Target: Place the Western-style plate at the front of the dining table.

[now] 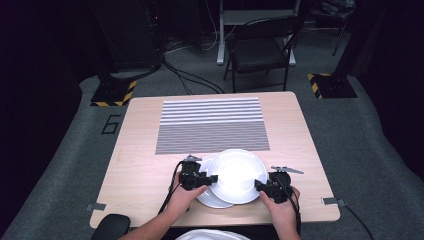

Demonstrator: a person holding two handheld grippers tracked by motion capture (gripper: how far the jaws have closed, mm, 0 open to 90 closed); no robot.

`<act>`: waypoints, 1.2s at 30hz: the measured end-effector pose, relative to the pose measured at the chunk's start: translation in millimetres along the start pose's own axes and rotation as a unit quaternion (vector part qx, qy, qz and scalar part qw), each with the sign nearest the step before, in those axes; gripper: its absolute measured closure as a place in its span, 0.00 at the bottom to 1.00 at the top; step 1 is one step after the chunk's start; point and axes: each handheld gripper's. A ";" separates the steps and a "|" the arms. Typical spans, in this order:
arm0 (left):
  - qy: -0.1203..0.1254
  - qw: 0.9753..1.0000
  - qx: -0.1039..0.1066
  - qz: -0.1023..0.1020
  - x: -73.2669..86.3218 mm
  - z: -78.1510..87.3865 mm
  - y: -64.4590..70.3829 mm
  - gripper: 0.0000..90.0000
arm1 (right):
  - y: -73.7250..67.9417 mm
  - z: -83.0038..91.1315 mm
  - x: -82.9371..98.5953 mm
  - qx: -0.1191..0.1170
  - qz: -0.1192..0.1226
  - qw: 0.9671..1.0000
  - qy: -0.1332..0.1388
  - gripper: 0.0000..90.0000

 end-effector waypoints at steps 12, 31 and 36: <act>0.006 1.000 -0.002 0.007 -4.2 6.4 -3.6 0.59 | -7.7 3.2 -6.6 -0.004 0.000 1.000 0.016 0.61; 0.038 0.999 -0.018 0.027 -20.6 19.8 -12.4 0.60 | -20.3 -6.1 -27.3 -0.023 0.012 1.000 0.013 0.61; 0.045 0.998 -0.018 0.029 -25.2 21.6 -16.5 0.60 | -23.9 -8.7 -36.4 -0.031 0.014 0.999 0.022 0.61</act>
Point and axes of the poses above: each handheld gripper's, and its own axes: z roughly backward along the jaws, x roughly out of its underside, y roughly to its right, and after that the axes turned 10 degrees about y, right-handed
